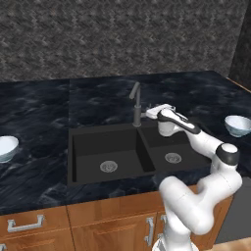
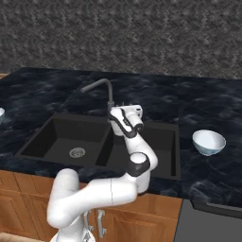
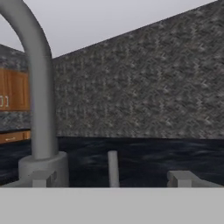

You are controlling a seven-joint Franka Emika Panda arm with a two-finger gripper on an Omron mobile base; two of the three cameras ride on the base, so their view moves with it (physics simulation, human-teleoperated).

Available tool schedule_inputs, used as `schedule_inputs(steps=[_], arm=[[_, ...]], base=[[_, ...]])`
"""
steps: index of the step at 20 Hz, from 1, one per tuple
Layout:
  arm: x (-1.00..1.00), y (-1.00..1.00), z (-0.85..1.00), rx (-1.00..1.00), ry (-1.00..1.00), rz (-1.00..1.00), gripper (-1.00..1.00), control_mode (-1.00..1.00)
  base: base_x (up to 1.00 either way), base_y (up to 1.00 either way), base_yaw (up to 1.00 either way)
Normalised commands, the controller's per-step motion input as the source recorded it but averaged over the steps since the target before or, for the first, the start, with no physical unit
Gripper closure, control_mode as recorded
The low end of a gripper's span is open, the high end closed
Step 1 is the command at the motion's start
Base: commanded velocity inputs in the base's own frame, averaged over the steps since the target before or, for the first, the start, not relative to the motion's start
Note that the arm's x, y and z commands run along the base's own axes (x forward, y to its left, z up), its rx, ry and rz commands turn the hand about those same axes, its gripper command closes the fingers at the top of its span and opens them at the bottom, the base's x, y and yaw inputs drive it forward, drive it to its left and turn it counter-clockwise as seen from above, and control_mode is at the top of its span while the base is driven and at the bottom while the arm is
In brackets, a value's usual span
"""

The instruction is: Rinse each bowl for a few seconds and place them down in the sink or on the counter.

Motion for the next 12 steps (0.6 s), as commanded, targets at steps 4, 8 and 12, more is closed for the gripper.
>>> schedule_inputs(steps=[4,8,12], arm=[[0.43,0.00,-0.16,0.00,0.00,0.00,-1.00,-1.00],[0.45,0.00,-0.13,0.00,0.00,0.00,-1.00,-1.00],[0.33,-0.04,-0.13,0.00,0.00,0.00,-1.00,-1.00]], base=[[0.00,0.00,0.00],[0.00,0.00,0.00],[0.00,0.00,0.00]])
